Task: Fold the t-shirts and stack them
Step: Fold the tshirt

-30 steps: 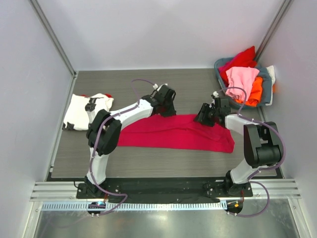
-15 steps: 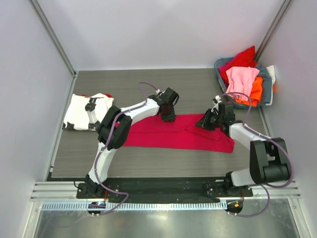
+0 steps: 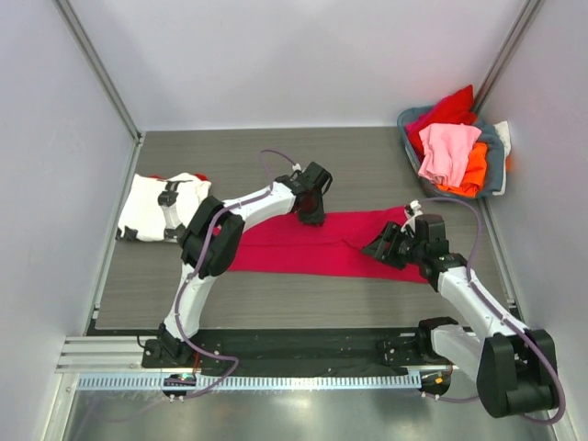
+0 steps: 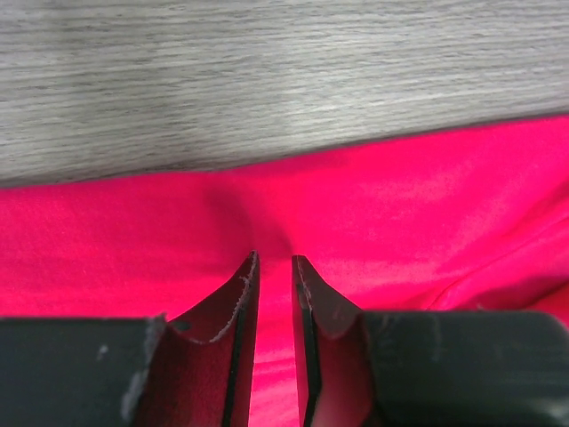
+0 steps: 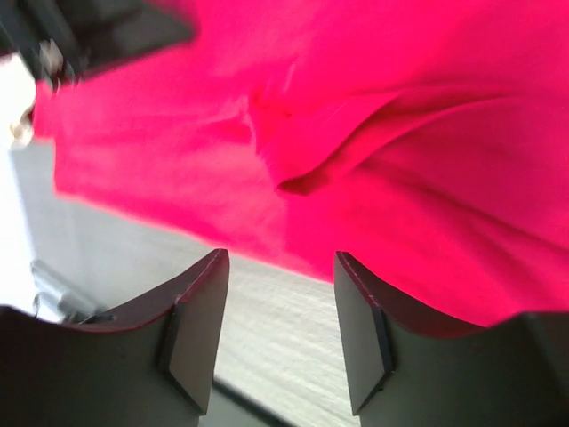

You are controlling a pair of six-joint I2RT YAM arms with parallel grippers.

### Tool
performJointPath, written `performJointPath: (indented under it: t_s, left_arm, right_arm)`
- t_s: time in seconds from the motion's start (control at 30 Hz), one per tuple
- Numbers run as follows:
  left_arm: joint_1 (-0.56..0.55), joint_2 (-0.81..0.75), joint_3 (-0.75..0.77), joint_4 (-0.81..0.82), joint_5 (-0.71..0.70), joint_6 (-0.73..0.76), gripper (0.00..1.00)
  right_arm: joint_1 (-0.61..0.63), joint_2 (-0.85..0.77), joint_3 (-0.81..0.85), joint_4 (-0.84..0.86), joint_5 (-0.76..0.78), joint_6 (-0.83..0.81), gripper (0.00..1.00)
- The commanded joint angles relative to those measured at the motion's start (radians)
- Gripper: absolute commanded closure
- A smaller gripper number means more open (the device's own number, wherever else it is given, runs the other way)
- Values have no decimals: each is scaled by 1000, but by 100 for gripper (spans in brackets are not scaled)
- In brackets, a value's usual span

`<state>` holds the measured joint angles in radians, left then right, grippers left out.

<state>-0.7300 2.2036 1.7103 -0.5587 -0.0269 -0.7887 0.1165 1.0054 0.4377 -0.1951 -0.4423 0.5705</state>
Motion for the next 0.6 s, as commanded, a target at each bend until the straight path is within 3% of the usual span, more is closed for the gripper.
performJointPath:
  t_s: [0.0, 0.27, 0.5, 0.57]
  left_arm:
    - [-23, -100, 6, 3, 4, 45, 78]
    - [-124, -182, -8, 26, -25, 51, 72]
    - [-192, -199, -2, 37, -28, 17, 70]
    - [-212, -182, 14, 34, -38, 20, 70]
  right_arm:
    - [2, -65, 71, -89, 206, 2, 45]
    - [-9, 96, 206, -78, 492, -18, 51]
    - [-18, 315, 320, -37, 547, -38, 52]
    - [-20, 369, 332, -12, 547, -60, 58]
